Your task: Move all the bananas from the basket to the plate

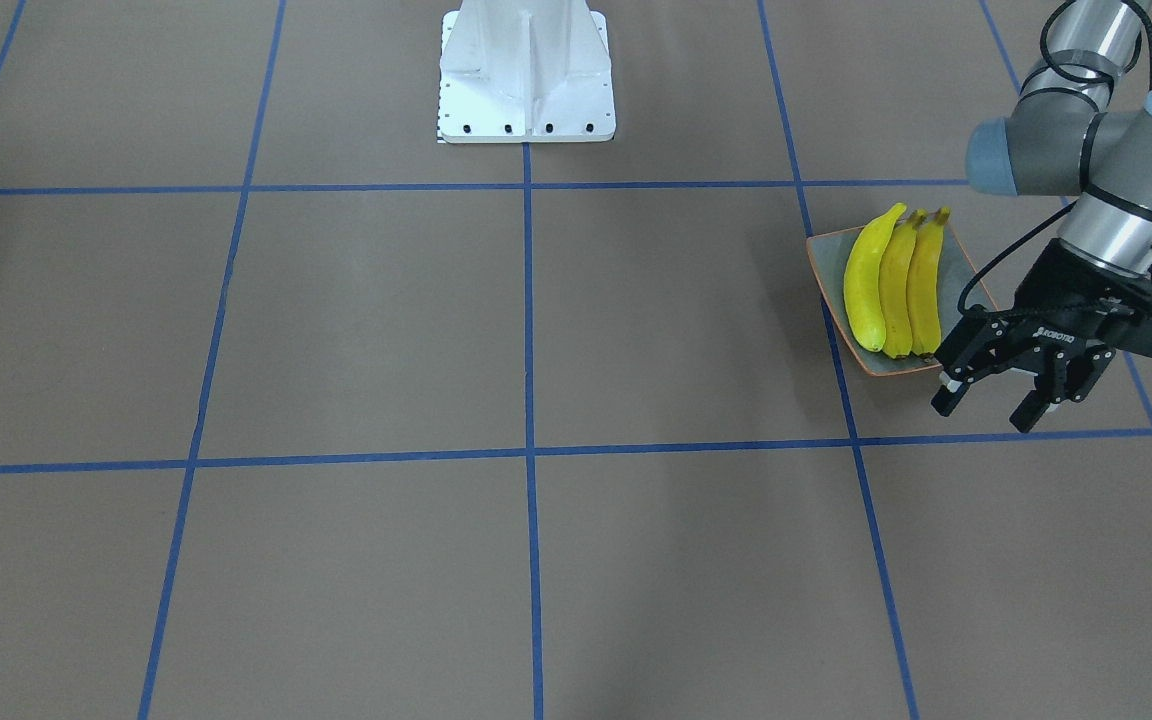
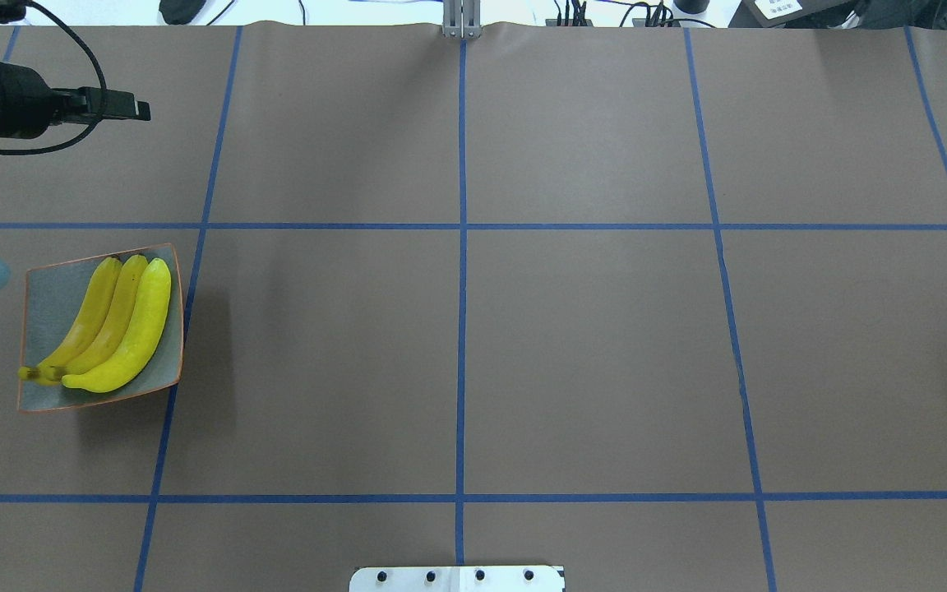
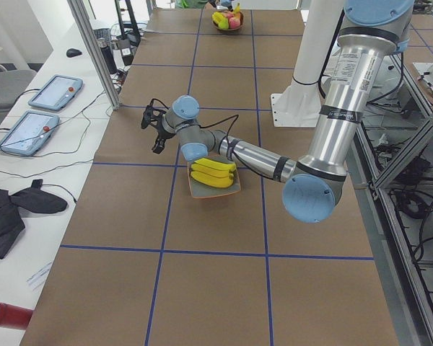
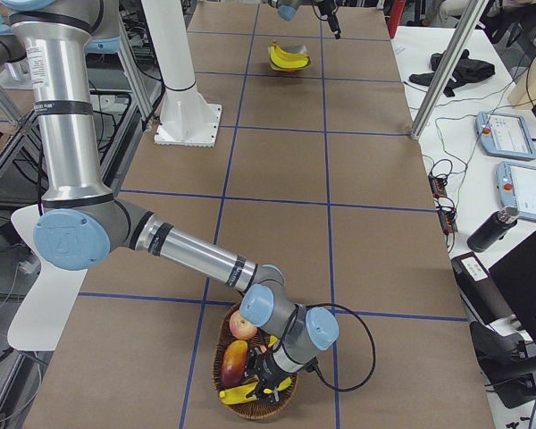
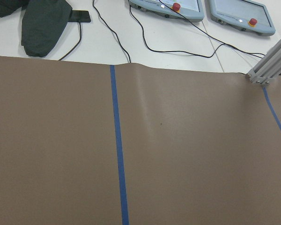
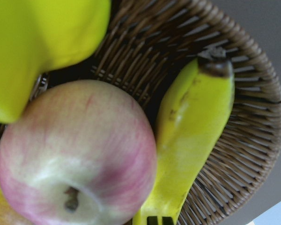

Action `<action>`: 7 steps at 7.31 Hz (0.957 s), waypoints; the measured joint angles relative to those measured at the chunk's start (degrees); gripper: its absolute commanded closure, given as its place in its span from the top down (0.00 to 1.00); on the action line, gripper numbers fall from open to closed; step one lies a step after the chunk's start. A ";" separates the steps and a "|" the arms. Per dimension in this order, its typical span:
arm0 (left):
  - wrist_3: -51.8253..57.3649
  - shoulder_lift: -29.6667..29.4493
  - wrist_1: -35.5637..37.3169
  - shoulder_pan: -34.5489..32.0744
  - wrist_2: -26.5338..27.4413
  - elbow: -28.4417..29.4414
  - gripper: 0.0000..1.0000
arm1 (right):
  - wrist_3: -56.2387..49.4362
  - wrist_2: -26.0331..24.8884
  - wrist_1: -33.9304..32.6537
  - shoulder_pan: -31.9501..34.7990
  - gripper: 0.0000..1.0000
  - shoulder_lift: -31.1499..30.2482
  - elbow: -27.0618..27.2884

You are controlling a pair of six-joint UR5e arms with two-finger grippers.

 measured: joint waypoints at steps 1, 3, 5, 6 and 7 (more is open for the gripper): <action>0.04 0.04 -0.02 0.03 0.00 0.01 1.00 | -0.24 0.02 -0.08 0.17 0.55 -0.03 0.00; 0.06 0.06 -0.03 0.04 0.00 0.07 1.00 | -1.50 -0.16 -0.18 1.21 0.55 -0.11 0.00; 0.07 0.07 -0.03 0.10 0.00 0.08 1.00 | -2.95 -0.59 -0.27 2.17 0.58 -0.50 0.00; 0.07 0.07 -0.03 0.11 0.00 0.08 1.00 | -3.47 -0.63 -0.30 2.35 0.66 -0.80 0.03; 0.07 0.07 -0.03 0.12 0.00 0.11 1.00 | -3.96 -0.59 -0.33 2.50 0.67 -1.07 0.04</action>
